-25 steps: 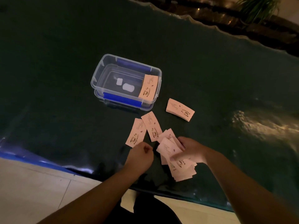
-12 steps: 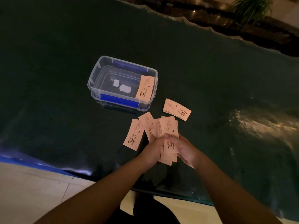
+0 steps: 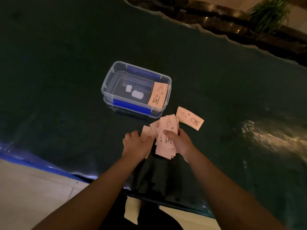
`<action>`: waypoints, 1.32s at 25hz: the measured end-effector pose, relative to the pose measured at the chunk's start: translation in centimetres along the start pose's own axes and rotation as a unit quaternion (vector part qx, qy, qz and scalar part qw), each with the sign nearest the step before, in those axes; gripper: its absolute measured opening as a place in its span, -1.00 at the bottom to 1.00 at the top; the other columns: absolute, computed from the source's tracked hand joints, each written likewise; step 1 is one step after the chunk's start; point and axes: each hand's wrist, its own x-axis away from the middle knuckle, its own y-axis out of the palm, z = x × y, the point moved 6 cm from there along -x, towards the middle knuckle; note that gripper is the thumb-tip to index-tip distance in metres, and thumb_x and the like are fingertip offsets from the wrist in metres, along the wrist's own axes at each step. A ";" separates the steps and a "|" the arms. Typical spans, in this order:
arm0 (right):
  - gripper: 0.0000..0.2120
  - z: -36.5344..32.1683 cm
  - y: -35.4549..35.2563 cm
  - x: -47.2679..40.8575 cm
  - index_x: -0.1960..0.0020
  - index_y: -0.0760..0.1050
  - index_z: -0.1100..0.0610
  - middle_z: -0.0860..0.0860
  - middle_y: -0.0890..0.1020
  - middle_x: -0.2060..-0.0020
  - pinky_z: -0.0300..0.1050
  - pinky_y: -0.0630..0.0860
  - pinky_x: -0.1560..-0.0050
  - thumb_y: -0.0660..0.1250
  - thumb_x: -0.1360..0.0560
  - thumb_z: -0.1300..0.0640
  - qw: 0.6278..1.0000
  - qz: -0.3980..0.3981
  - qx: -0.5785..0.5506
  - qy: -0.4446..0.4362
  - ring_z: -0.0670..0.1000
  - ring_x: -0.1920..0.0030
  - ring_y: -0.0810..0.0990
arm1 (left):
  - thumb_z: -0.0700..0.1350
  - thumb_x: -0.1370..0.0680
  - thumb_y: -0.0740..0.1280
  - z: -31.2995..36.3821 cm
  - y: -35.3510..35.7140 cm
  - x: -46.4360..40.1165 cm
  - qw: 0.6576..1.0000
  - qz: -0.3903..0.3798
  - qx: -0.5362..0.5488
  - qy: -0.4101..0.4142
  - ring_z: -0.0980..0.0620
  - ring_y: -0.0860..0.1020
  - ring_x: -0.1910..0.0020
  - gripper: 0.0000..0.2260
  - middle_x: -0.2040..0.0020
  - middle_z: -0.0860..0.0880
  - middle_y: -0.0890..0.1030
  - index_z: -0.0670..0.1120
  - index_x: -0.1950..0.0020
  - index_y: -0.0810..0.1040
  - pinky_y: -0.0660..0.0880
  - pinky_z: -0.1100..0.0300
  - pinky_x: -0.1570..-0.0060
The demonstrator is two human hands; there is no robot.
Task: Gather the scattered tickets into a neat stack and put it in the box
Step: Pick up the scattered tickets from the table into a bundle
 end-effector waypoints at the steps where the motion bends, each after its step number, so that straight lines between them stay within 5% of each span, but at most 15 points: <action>1: -0.41 -0.1 0.4 0.0 -0.57 0.39 -0.02 0.05 0.63 -0.40 -0.10 0.55 0.17 0.46 -0.59 -0.06 1.000 0.007 0.001 -0.002 -0.08 0.01 0.65 | 0.25 -0.57 0.23 0.4 0.1 0.0 1.000 -0.003 -0.021 0.008 -0.17 0.26 -0.50 -0.31 -0.53 -0.15 0.33 -0.13 -0.59 0.26 0.27 -0.11 -0.43; 3: -0.39 0.1 1.1 0.0 -0.58 0.37 -0.02 0.05 0.60 -0.44 -0.08 0.58 0.12 0.46 -0.59 -0.07 1.000 0.018 0.015 -0.009 -0.03 -0.09 0.65 | 0.22 -0.63 0.18 1.4 0.3 0.2 0.998 -0.006 -0.058 0.029 -0.18 0.33 -0.44 -0.39 -0.47 -0.17 0.40 -0.16 -0.54 0.32 0.28 -0.08 -0.40; 6: -0.35 0.7 1.4 0.0 -0.58 0.36 -0.02 0.07 0.57 -0.47 0.17 0.62 -0.25 0.47 -0.56 -0.09 0.999 0.041 0.034 -0.001 0.12 -0.36 0.59 | 0.16 -0.66 0.18 1.6 0.5 0.3 0.999 -0.011 -0.037 0.021 -0.17 0.35 -0.41 -0.46 -0.44 -0.17 0.42 -0.17 -0.51 0.35 0.31 -0.07 -0.36; 11: -0.35 0.7 1.0 0.2 -0.59 0.35 0.02 0.07 0.63 -0.40 -0.09 0.53 0.21 0.48 -0.57 -0.04 0.998 0.030 -0.014 0.044 -0.05 0.02 0.65 | 0.22 -0.61 0.27 1.1 0.3 0.1 0.998 -0.040 0.039 -0.015 -0.14 0.35 -0.44 -0.36 -0.50 -0.14 0.33 -0.09 -0.59 0.28 0.40 -0.11 -0.39; 15: -0.43 2.3 0.4 0.3 -0.51 0.45 -0.01 0.06 0.73 -0.25 0.10 0.68 0.02 0.51 -0.55 0.00 0.991 0.053 -0.100 0.064 0.07 -0.10 0.75 | 0.16 -0.56 0.35 0.3 -0.2 -0.5 0.989 -0.057 0.128 -0.042 -0.14 0.49 -0.34 -0.40 -0.44 -0.11 0.41 -0.02 -0.55 0.34 0.52 -0.16 -0.29; 19: -0.62 3.6 0.7 1.2 -0.39 0.56 -0.03 0.06 0.82 -0.07 0.12 0.67 0.04 0.47 -0.58 0.01 0.976 0.050 -0.197 0.083 0.14 -0.12 0.78 | 0.20 -0.58 0.28 0.1 -0.6 -0.9 0.984 -0.084 0.150 -0.054 -0.08 0.59 -0.16 -0.49 -0.33 -0.09 0.52 0.00 -0.47 0.43 0.58 -0.09 -0.17; 24: -0.58 3.5 3.2 2.0 -0.43 0.52 0.04 0.10 0.77 -0.16 0.17 0.68 -0.12 0.45 -0.60 0.04 0.980 0.069 -0.173 0.077 0.15 -0.15 0.75 | 0.25 -0.59 0.26 0.7 -0.1 -1.8 0.987 -0.120 0.095 -0.037 0.10 0.53 0.06 -0.53 -0.10 0.03 0.55 0.01 -0.40 0.47 0.45 0.12 0.16; 29: -0.47 2.2 5.0 2.1 -0.55 0.38 0.01 0.04 0.66 -0.31 -0.03 0.59 0.05 0.38 -0.62 -0.04 0.988 0.079 -0.115 0.071 0.04 -0.15 0.68 | 0.22 -0.61 0.19 1.6 0.9 -2.3 0.991 -0.103 0.015 -0.087 -0.09 0.50 -0.23 -0.47 -0.32 -0.13 0.47 -0.07 -0.47 0.38 0.51 -0.06 -0.23; 33: -0.48 2.3 6.2 0.9 -0.61 0.26 0.01 0.08 0.55 -0.47 0.12 0.61 -0.26 0.22 -0.69 -0.05 0.985 0.075 -0.135 0.072 0.13 -0.35 0.61 | 0.27 -0.63 0.10 2.8 1.7 -1.5 0.990 -0.078 -0.006 -0.114 -0.10 0.40 -0.27 -0.43 -0.34 -0.16 0.39 -0.10 -0.47 0.32 0.41 -0.01 -0.23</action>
